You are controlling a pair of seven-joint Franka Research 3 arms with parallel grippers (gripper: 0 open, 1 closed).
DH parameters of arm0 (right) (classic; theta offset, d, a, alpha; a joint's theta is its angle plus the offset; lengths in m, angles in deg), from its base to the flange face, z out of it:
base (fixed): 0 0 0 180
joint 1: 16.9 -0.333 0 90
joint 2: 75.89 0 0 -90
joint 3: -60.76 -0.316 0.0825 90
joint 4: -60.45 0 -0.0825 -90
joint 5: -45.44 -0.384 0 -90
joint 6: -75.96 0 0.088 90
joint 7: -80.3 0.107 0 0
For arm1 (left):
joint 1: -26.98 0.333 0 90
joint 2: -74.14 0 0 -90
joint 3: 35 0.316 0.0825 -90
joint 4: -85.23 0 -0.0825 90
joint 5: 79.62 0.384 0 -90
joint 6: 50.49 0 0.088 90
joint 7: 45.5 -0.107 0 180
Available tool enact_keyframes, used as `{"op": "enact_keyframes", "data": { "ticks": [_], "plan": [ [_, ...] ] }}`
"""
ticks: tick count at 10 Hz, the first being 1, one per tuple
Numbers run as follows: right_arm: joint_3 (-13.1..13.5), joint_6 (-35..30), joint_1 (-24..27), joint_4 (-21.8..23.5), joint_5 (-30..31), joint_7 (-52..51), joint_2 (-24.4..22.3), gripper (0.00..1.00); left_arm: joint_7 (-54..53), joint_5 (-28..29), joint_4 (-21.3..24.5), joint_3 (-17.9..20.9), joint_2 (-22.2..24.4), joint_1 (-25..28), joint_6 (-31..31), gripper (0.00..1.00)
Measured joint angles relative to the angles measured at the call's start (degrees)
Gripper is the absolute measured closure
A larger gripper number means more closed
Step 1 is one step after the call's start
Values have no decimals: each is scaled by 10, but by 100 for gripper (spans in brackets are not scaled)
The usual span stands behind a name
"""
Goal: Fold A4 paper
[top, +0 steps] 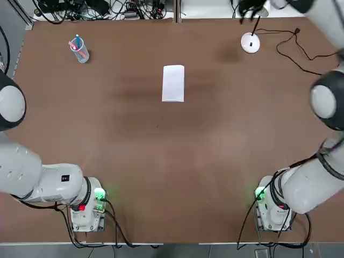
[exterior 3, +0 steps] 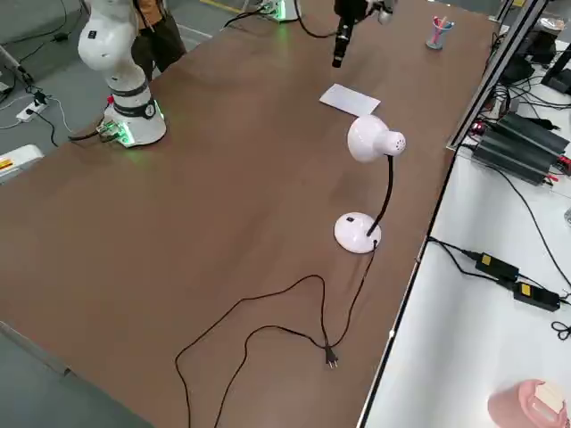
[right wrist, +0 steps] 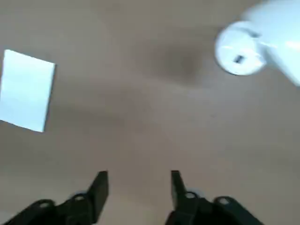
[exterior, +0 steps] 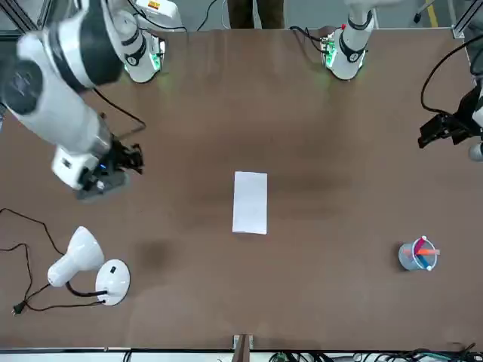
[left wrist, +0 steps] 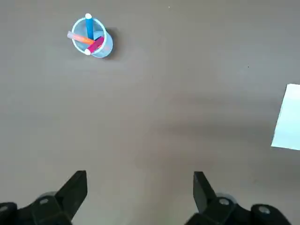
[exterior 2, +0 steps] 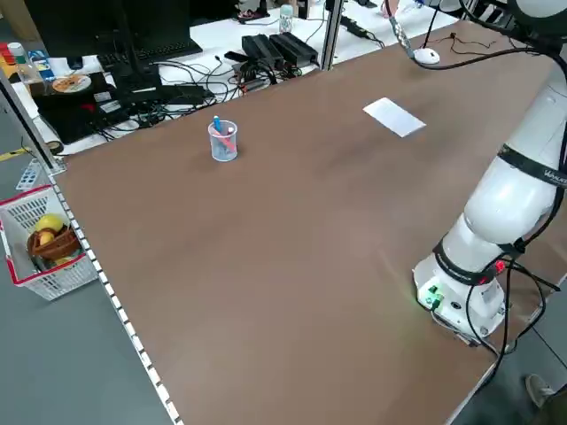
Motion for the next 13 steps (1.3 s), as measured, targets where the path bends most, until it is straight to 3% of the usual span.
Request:
{"op": "enact_keyframes", "data": {
  "ticks": [2, 3, 6, 13],
  "plan": [
    [0, -14, 85, 27, 7, -5, -71, 4, 0, 0, 15, 0, 0, -1, -17, 0],
    [-5, -28, 126, 30, 7, -10, -90, 0, 0, 0, 15, 0, 1, -1, -19, 0],
    [-63, -104, 228, -7, 27, -10, -104, 0, 0, 0, 15, 0, 7, -1, -19, 0],
    [-71, -112, 234, -22, 40, -9, -104, 0, 0, 0, 17, 1, 7, -1, -19, 0]
  ]
}}
